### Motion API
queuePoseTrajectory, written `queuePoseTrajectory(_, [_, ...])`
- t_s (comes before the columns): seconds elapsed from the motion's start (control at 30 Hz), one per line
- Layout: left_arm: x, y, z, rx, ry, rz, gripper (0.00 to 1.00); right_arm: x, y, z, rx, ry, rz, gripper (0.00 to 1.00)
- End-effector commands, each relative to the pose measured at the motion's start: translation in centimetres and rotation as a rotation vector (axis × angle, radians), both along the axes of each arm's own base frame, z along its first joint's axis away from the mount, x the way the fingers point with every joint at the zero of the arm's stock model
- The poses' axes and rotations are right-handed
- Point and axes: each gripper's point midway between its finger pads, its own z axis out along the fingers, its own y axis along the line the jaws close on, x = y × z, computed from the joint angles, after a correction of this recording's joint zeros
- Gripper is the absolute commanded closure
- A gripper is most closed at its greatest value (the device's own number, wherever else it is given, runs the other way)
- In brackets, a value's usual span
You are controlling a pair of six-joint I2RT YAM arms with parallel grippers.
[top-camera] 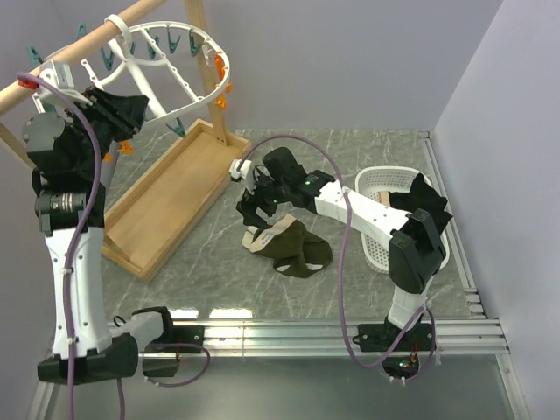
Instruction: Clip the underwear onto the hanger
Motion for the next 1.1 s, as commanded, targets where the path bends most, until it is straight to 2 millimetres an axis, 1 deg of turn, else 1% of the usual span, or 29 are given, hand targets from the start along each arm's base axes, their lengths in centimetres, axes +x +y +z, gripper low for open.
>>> queuePoseTrajectory(0.0, [-0.3,0.7,4.1,0.047,-0.135,0.018,0.65,1.0,0.4,6.1,0.119,-0.097,-0.010,0.09])
queuePoseTrajectory(0.03, [-0.6,0.6,4.7,0.059,-0.163,0.012,0.65,1.0,0.4,6.2,0.119,-0.096,-0.012,0.08])
queuePoseTrajectory(0.13, [-2.2,-0.1,5.9,0.098,-0.214,-0.015,0.62,1.1,0.3,6.0,0.119,-0.094,-0.013,0.08])
queuePoseTrajectory(0.17, [-3.4,-0.4,6.7,0.115,-0.232,-0.022,0.62,1.0,0.1,5.9,0.116,-0.090,-0.015,0.08])
queuePoseTrajectory(0.23, [-4.5,-0.7,6.9,0.143,-0.237,-0.027,0.60,1.0,0.1,6.2,0.123,-0.095,-0.014,0.08])
queuePoseTrajectory(0.27, [-5.3,-0.7,6.6,0.149,-0.216,-0.023,0.60,0.9,0.1,6.1,0.121,-0.092,-0.015,0.08])
queuePoseTrajectory(0.37, [-6.4,-0.6,5.3,0.152,-0.154,-0.003,0.61,0.9,0.1,6.3,0.121,-0.095,-0.013,0.08])
queuePoseTrajectory(0.4, [-6.6,-0.2,3.9,0.142,-0.093,0.015,0.62,0.9,0.1,6.3,0.121,-0.098,-0.012,0.07])
queuePoseTrajectory(0.43, [-6.5,0.0,3.3,0.139,-0.065,0.025,0.63,0.9,0.1,6.3,0.121,-0.098,-0.012,0.07])
queuePoseTrajectory(0.47, [-6.8,0.1,2.5,0.133,-0.039,0.035,0.64,0.9,0.0,6.3,0.119,-0.099,-0.014,0.07])
queuePoseTrajectory(0.5, [-6.8,0.5,1.3,0.121,0.007,0.055,0.65,0.9,0.0,6.4,0.120,-0.101,-0.013,0.07])
queuePoseTrajectory(0.6, [-7.1,2.1,-0.3,0.100,0.069,0.152,0.71,0.8,-0.1,6.4,0.121,-0.102,-0.015,0.07])
queuePoseTrajectory(0.63, [-7.2,2.9,-0.8,0.096,0.093,0.199,0.74,0.8,-0.1,6.3,0.119,-0.100,-0.013,0.07])
queuePoseTrajectory(0.73, [-7.5,4.1,-0.6,0.095,0.087,0.271,0.77,0.6,-0.1,6.2,0.122,-0.093,-0.011,0.06])
queuePoseTrajectory(0.83, [-6.9,5.3,-0.5,0.104,0.085,0.329,0.80,0.6,-0.1,6.2,0.122,-0.091,-0.014,0.06])
queuePoseTrajectory(0.93, [-5.8,5.6,-1.2,0.117,0.109,0.333,0.80,0.7,-0.2,6.1,0.119,-0.091,-0.020,0.06])
queuePoseTrajectory(1.07, [-4.0,5.9,-1.2,0.128,0.091,0.328,0.81,0.7,-0.3,6.0,0.116,-0.095,-0.022,0.06])
